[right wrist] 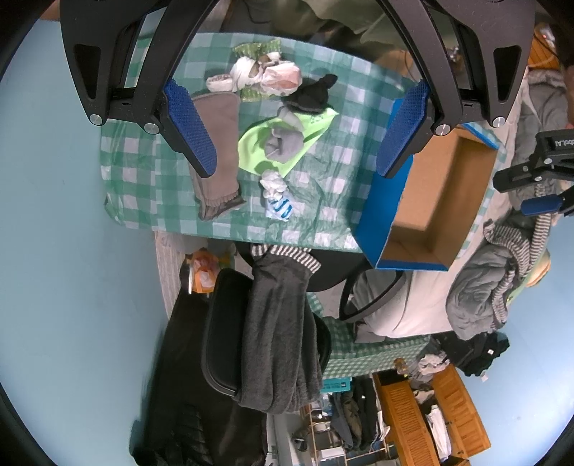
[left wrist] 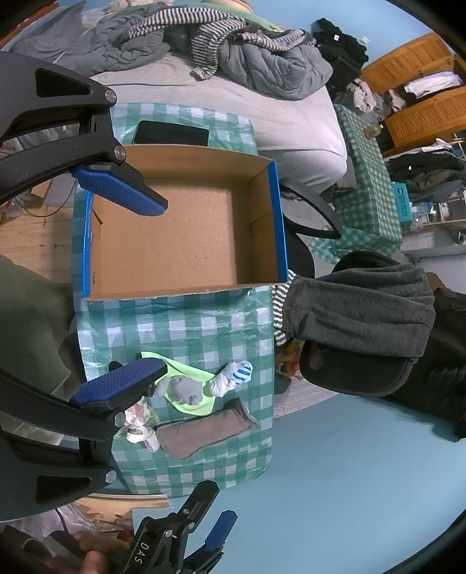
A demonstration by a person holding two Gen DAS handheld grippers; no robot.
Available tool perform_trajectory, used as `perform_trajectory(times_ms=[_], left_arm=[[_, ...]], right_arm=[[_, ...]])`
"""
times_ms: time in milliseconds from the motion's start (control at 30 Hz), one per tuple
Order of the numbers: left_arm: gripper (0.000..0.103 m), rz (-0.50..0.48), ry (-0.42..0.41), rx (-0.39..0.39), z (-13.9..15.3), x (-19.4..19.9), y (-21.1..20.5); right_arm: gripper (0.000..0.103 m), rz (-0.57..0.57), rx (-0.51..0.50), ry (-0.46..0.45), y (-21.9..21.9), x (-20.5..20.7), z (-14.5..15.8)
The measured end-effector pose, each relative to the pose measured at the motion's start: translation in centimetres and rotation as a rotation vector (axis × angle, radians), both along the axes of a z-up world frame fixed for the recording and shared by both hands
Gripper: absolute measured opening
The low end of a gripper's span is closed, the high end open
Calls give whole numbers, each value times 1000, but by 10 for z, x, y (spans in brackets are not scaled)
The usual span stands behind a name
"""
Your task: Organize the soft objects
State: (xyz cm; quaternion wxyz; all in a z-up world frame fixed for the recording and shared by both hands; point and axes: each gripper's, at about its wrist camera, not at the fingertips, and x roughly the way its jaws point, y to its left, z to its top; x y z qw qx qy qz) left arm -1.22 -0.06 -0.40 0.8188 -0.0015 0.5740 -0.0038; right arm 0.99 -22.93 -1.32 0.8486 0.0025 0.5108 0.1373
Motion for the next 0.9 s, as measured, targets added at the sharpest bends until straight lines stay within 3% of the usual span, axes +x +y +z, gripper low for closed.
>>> perform_trajectory(times_ms=[900], left_arm=[[83, -8, 10, -6, -3, -1, -10]], right_arm=[[90, -14, -13, 18, -9, 4, -2]])
